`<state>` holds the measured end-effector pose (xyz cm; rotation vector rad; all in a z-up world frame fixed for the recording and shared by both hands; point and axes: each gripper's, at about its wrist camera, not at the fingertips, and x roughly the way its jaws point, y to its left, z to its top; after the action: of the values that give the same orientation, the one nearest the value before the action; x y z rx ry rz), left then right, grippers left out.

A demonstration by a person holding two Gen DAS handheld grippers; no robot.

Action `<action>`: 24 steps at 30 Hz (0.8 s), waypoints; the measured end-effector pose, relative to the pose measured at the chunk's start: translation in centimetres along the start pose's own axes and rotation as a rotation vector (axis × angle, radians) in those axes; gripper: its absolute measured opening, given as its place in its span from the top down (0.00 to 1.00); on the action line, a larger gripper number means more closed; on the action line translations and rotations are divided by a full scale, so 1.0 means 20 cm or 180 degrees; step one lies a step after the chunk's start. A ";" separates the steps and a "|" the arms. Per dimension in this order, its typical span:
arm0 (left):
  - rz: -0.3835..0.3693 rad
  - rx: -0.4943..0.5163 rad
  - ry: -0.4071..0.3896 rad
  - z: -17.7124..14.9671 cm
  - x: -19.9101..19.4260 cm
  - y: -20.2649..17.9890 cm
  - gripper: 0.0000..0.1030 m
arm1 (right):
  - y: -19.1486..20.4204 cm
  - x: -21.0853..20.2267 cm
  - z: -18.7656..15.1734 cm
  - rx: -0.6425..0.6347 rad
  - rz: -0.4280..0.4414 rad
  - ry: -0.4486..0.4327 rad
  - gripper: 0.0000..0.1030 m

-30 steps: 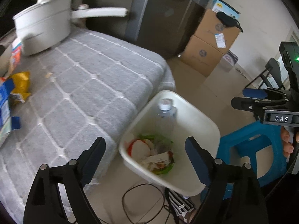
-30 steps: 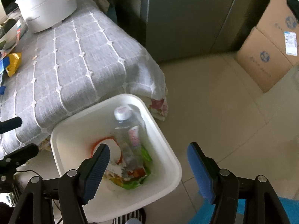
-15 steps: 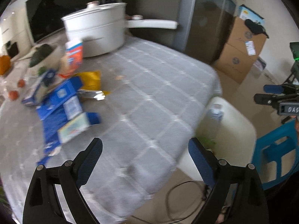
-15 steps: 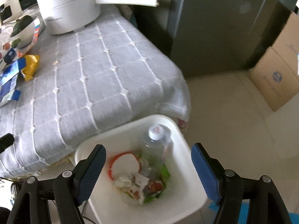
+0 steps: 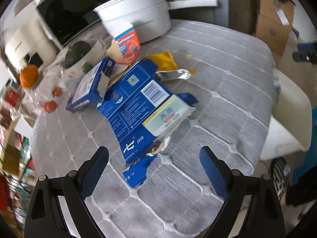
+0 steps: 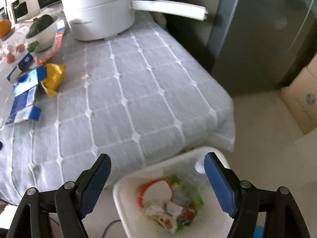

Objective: Collect trash
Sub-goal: 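Return to the table and grasp the blue biscuit box with the left gripper, then grasp the yellow chip bag with the right gripper while the left lifts the blue box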

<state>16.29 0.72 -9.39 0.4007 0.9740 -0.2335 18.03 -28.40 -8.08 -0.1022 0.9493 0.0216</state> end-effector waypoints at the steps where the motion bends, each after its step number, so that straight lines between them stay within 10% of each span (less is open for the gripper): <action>1: -0.0013 -0.0066 0.0000 0.00 0.03 0.01 0.08 | 0.02 0.01 0.01 0.0002 0.0014 0.0002 0.21; 8: 0.0188 -0.0081 0.0250 0.05 0.24 0.00 0.30 | 0.13 0.10 0.10 0.0042 0.0096 0.0066 0.21; 15: 0.0040 -0.0124 0.0204 0.09 0.23 -0.04 0.79 | 0.25 0.16 0.15 -0.0072 0.0118 0.0097 0.21; 24: -0.0326 -0.0359 -0.0234 0.08 -0.09 0.01 0.93 | 0.36 0.18 0.17 -0.0134 0.0137 0.0098 0.21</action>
<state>16.55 0.30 -7.08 0.2378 0.9317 -0.2829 22.40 -21.09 -9.67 -0.1213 0.9819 0.0799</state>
